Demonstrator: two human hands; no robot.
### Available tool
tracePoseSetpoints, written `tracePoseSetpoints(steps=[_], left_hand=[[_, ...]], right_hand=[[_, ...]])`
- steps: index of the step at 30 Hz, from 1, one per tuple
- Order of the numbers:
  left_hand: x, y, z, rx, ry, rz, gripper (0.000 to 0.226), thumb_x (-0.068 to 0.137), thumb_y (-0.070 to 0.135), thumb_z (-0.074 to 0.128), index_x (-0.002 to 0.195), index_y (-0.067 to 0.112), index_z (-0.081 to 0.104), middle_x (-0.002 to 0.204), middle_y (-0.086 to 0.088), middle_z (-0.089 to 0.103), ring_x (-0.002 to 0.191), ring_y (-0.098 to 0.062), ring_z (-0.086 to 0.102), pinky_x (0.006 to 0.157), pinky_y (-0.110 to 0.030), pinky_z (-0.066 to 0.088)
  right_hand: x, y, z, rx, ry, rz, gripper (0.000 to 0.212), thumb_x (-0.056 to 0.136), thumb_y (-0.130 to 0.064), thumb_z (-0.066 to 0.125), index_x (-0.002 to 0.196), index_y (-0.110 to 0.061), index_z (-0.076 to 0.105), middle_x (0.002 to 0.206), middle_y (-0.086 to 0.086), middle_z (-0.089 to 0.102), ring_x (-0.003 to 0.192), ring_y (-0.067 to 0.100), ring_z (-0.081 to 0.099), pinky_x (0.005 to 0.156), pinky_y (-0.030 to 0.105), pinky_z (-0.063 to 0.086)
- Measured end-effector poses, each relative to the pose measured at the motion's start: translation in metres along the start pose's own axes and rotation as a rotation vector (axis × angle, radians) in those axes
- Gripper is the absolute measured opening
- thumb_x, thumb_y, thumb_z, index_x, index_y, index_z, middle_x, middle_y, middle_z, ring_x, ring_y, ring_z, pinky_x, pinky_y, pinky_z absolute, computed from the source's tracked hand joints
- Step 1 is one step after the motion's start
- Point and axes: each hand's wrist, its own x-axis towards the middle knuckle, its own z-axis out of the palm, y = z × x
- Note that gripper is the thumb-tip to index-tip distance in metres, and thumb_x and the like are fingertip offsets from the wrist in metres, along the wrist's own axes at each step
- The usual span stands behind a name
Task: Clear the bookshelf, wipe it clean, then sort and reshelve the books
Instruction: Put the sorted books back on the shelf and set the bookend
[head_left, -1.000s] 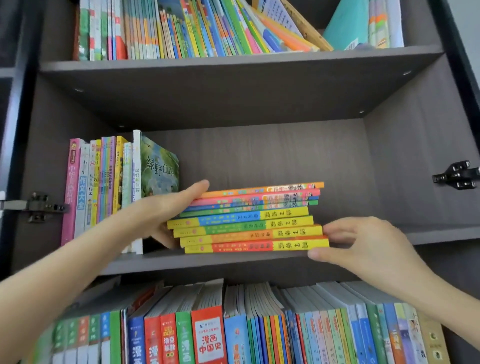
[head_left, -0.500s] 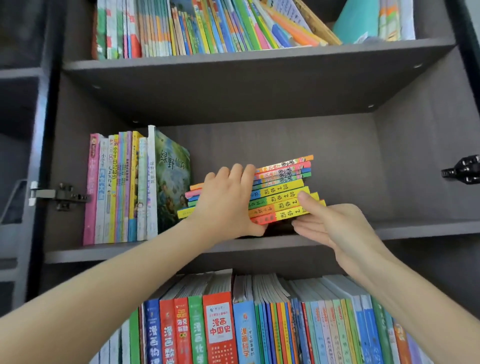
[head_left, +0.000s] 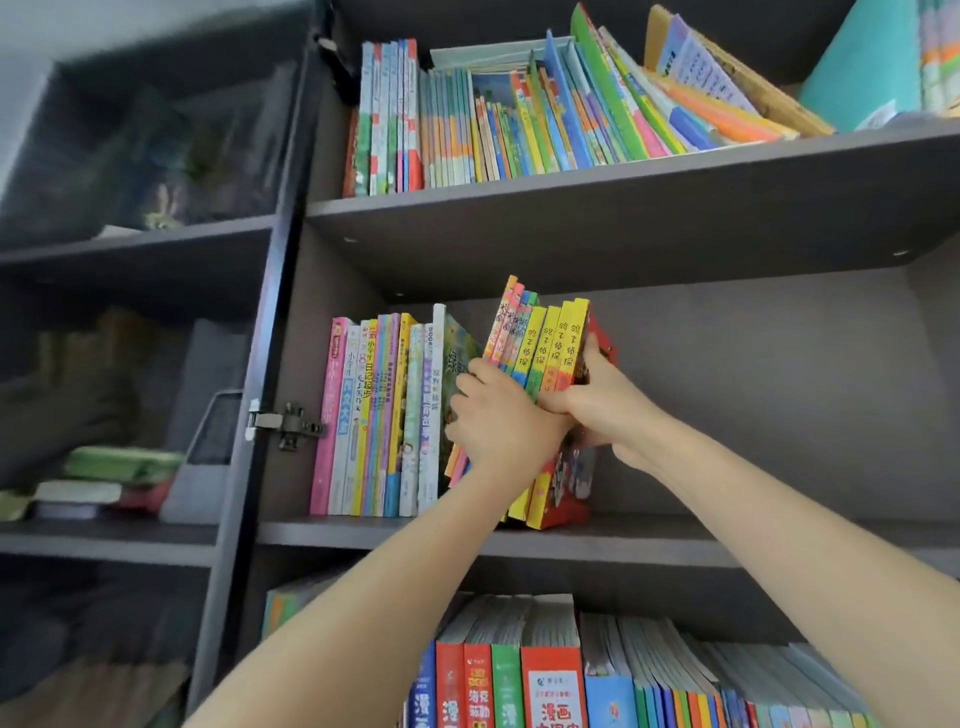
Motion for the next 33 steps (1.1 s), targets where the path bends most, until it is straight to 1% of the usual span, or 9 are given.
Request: tracePoseSetpoints(steps=[4, 8, 12, 14, 16, 21, 26, 31, 33], left_hand=[[0.015, -0.025, -0.008, -0.079, -0.099, -0.058, 0.109, 0.073, 0.065, 0.066, 0.144, 0.003, 0.011, 0.142, -0.014, 0.031, 0.132, -0.028, 0.035, 0.106, -0.043, 0.039], [0.014, -0.065, -0.016, 0.229, -0.122, 0.071, 0.116, 0.073, 0.084, 0.040, 0.148, 0.002, 0.008, 0.151, -0.014, 0.024, 0.139, -0.031, 0.025, 0.114, -0.042, 0.025], [0.017, -0.102, 0.000, -0.343, -0.368, 0.071, 0.094, 0.090, 0.062, 0.041, 0.148, 0.025, -0.023, 0.161, -0.006, 0.008, 0.141, -0.027, 0.031, 0.109, -0.049, 0.038], [0.014, -0.102, 0.000, -0.496, -0.264, 0.077, 0.074, 0.090, 0.055, 0.032, 0.151, 0.035, -0.005, 0.158, -0.004, 0.020, 0.137, -0.025, 0.039, 0.104, -0.048, 0.044], [0.015, -0.096, 0.001, -0.459, -0.082, 0.102, 0.065, 0.095, 0.055, 0.019, 0.152, 0.027, 0.008, 0.160, -0.002, 0.011, 0.145, -0.027, 0.021, 0.115, -0.048, 0.029], [0.032, -0.084, 0.017, -0.509, -0.056, -0.014, 0.073, 0.097, 0.057, 0.013, 0.152, 0.016, -0.011, 0.161, -0.004, 0.001, 0.148, -0.024, -0.002, 0.120, -0.046, 0.001], [0.037, -0.075, 0.042, -0.037, -0.179, -0.078, 0.072, 0.099, 0.051, 0.005, 0.145, 0.004, -0.025, 0.155, -0.013, -0.027, 0.143, -0.024, -0.025, 0.117, -0.043, -0.013], [0.028, -0.074, 0.041, 0.146, -0.221, -0.059, 0.080, 0.090, 0.059, -0.006, 0.141, 0.002, -0.029, 0.155, -0.017, -0.026, 0.144, -0.027, -0.022, 0.119, -0.042, -0.008], [0.023, -0.078, 0.038, 0.252, -0.240, -0.032, 0.080, 0.094, 0.059, 0.001, 0.144, 0.001, -0.025, 0.156, -0.018, -0.023, 0.146, -0.029, -0.017, 0.119, -0.042, -0.006]], right_hand=[[0.012, -0.008, 0.018, -0.012, -0.151, 0.008, 0.103, 0.087, -0.009, 0.067, 0.153, -0.031, -0.009, 0.143, -0.001, 0.046, 0.131, 0.023, 0.042, 0.105, 0.050, 0.037], [0.009, -0.011, 0.036, -0.075, -0.233, -0.047, 0.087, 0.093, -0.007, 0.058, 0.153, -0.034, 0.002, 0.124, -0.007, 0.054, 0.110, 0.011, 0.052, 0.086, 0.033, 0.046], [-0.008, 0.001, 0.044, -0.160, -0.209, -0.085, 0.083, 0.097, -0.022, 0.054, 0.152, -0.037, -0.007, 0.142, -0.006, 0.046, 0.112, 0.010, 0.050, 0.094, 0.035, 0.044], [-0.016, 0.009, 0.046, -0.198, -0.253, -0.049, 0.088, 0.097, -0.029, 0.054, 0.150, -0.038, -0.015, 0.143, -0.006, 0.045, 0.105, 0.009, 0.050, 0.092, 0.033, 0.045], [-0.017, 0.016, 0.047, -0.220, -0.294, -0.015, 0.092, 0.095, -0.036, 0.055, 0.148, -0.038, -0.021, 0.144, -0.005, 0.044, 0.097, 0.006, 0.052, 0.080, 0.025, 0.047], [0.007, 0.025, 0.042, -0.207, -0.356, 0.041, 0.101, 0.092, -0.035, 0.060, 0.146, -0.039, -0.025, 0.146, -0.004, 0.042, 0.109, 0.011, 0.050, 0.099, 0.039, 0.043], [0.043, 0.047, 0.040, -0.219, -0.313, 0.117, 0.104, 0.092, -0.023, 0.062, 0.146, -0.039, -0.025, 0.142, 0.003, 0.047, 0.119, 0.023, 0.052, 0.096, 0.047, 0.044], [0.053, 0.059, 0.043, -0.211, -0.296, 0.121, 0.102, 0.092, -0.022, 0.062, 0.147, -0.040, -0.023, 0.138, 0.001, 0.049, 0.111, 0.020, 0.052, 0.083, 0.038, 0.046], [0.054, 0.062, 0.044, -0.196, -0.292, 0.135, 0.104, 0.091, -0.018, 0.062, 0.146, -0.042, -0.022, 0.139, 0.001, 0.048, 0.115, 0.021, 0.050, 0.095, 0.048, 0.043]])
